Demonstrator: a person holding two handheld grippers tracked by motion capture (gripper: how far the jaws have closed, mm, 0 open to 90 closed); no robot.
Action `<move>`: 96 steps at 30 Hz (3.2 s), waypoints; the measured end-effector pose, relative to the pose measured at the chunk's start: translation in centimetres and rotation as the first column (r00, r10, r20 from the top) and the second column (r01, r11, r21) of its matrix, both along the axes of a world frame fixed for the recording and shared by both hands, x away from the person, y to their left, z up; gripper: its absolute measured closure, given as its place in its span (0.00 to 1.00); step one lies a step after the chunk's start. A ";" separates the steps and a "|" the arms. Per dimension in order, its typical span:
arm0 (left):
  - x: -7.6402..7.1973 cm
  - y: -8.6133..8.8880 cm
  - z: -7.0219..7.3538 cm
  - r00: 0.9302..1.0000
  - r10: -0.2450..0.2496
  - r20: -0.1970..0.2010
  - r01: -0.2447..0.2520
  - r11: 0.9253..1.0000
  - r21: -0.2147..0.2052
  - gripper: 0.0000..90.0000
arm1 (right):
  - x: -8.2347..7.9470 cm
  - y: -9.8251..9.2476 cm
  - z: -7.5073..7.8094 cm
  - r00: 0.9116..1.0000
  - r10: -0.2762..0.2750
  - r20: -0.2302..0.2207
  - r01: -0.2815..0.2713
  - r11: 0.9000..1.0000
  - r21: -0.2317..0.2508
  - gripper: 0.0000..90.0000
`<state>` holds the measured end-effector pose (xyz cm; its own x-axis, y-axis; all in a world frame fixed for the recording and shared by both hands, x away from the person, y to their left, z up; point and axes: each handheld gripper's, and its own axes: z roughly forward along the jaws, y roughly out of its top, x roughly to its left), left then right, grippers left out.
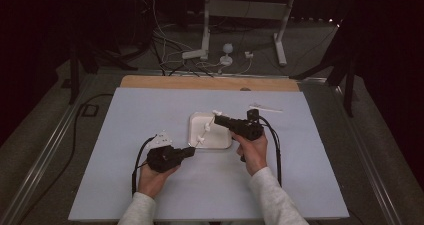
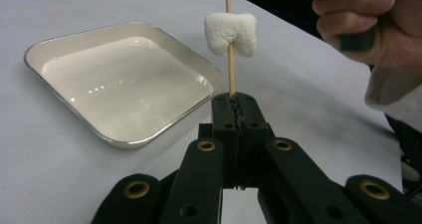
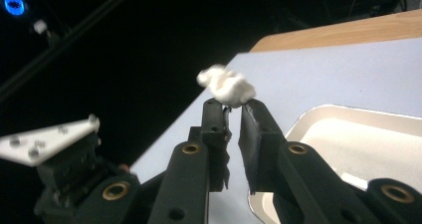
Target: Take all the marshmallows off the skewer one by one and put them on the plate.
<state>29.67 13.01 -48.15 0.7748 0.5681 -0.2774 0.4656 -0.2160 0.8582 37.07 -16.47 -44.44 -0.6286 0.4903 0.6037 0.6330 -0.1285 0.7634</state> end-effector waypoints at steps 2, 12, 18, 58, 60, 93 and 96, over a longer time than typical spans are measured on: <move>0.0 0.0 0.1 1.000 0.004 0.003 -0.004 1.000 -0.006 1.00 | 0.1 -0.2 0.0 1.000 -0.012 -0.007 0.012 1.000 0.028 0.89; -0.1 -0.5 -0.3 1.000 -0.024 -0.001 0.024 1.000 -0.005 1.00 | 0.4 0.3 -0.1 0.998 0.041 -0.044 -0.036 0.994 0.105 0.83; 0.0 0.1 -0.3 1.000 -0.023 0.009 0.023 1.000 -0.002 1.00 | 0.3 0.3 0.6 1.000 0.011 -0.021 -0.009 0.997 0.079 0.87; 0.0 2.6 -0.5 0.996 0.092 0.014 -0.092 0.995 0.048 1.00 | 0.5 -1.6 2.5 0.993 -0.073 0.095 0.087 0.985 -0.150 0.88; 0.0 2.7 -0.5 0.995 0.097 0.007 -0.097 0.995 0.040 1.00 | 0.7 -1.3 1.7 0.995 -0.067 0.078 0.079 0.983 -0.168 0.87; 0.5 0.8 -1.4 0.999 0.014 -0.053 -0.009 0.995 0.095 1.00 | 2.3 1.7 -2.2 1.000 -0.003 -0.017 -0.004 0.926 -0.376 0.32; 0.5 0.6 -1.4 0.998 -0.006 -0.059 0.012 0.994 0.107 1.00 | 2.3 1.5 -2.1 1.000 -0.005 -0.013 0.000 0.926 -0.376 0.31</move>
<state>30.19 13.65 -49.57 0.7641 0.5902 -0.2604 0.5123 -0.3099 0.8009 39.38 -14.96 -46.55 -0.6201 0.6849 0.3827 0.6435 0.1649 0.7475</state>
